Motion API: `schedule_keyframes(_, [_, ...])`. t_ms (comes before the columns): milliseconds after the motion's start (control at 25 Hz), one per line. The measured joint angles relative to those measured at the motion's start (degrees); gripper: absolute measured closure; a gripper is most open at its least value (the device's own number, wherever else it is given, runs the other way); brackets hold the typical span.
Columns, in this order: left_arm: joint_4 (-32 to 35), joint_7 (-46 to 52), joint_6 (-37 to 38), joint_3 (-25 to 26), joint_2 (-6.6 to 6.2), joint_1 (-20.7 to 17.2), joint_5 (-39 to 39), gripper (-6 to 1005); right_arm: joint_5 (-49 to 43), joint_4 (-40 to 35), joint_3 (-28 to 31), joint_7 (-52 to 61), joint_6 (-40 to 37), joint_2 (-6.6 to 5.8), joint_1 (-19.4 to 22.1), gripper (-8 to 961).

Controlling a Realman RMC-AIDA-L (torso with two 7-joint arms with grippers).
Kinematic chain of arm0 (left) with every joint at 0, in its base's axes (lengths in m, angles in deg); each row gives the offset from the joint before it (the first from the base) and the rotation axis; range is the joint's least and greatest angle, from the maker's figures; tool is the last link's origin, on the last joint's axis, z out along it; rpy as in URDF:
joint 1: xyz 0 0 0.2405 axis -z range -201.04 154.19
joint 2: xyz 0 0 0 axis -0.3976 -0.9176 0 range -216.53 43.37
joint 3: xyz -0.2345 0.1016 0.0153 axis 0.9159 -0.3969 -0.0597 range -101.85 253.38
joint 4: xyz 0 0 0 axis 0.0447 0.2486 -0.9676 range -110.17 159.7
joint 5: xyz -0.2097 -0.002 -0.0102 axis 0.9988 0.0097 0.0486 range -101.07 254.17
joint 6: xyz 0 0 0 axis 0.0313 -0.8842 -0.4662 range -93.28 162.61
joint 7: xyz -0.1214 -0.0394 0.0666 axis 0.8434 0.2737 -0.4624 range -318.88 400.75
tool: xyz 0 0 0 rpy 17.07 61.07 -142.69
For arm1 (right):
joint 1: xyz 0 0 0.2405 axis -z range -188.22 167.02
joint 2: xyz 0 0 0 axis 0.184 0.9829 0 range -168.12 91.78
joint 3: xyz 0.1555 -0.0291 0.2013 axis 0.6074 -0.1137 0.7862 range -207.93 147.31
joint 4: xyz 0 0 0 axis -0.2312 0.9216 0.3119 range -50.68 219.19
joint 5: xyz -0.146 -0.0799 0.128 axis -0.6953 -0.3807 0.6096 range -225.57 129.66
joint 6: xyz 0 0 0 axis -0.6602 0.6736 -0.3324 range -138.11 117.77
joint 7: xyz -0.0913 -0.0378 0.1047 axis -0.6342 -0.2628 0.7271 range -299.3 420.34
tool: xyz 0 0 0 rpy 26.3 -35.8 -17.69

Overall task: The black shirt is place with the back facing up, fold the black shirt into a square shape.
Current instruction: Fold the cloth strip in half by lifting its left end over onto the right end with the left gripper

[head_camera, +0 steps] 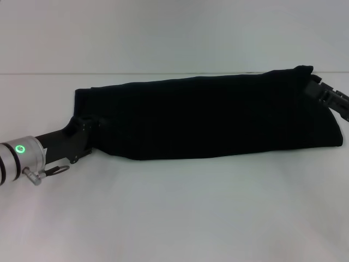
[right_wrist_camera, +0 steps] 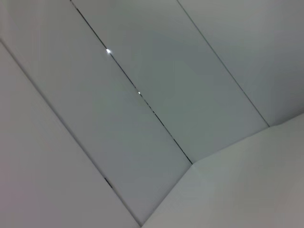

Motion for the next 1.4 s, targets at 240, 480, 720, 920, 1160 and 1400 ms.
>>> schedule_keyframes(240, [0.1,-1.2,0.1,-0.2,-0.16,0.3,-0.1,470,0.0,0.0,0.2,0.2,-0.5,-0.15,0.1,91])
schedule_keyframes(480, [0.2,-5.1,1.2,-0.2,-0.48,0.4,-0.1,690,0.1,0.0,1.1,0.2,-0.9,-0.25,0.2,91])
schedule_keyframes(720, [1.2,-12.9,2.2,-0.2,-1.72,0.2,-0.2,953,0.1,-0.1,3.0,1.1,-2.0,-0.95,0.7,90])
schedule_keyframes(920, [5.3,-13.8,2.4,-0.1,-2.24,-1.7,-1.7,953,0.0,-0.1,4.6,2.9,-2.7,-2.27,1.9,90])
schedule_keyframes(1160, [10.4,-11.5,0.4,0.7,-3.08,-3.3,-5.5,954,-0.3,-0.8,7.3,5.2,-3.3,-3.45,3.4,91])
schedule_keyframes(1400, [15.7,-7.8,-2.2,0.8,-3.34,-4.1,-10.6,954,-0.3,-0.8,9.4,6.2,-5.1,-4.78,5.2,89])
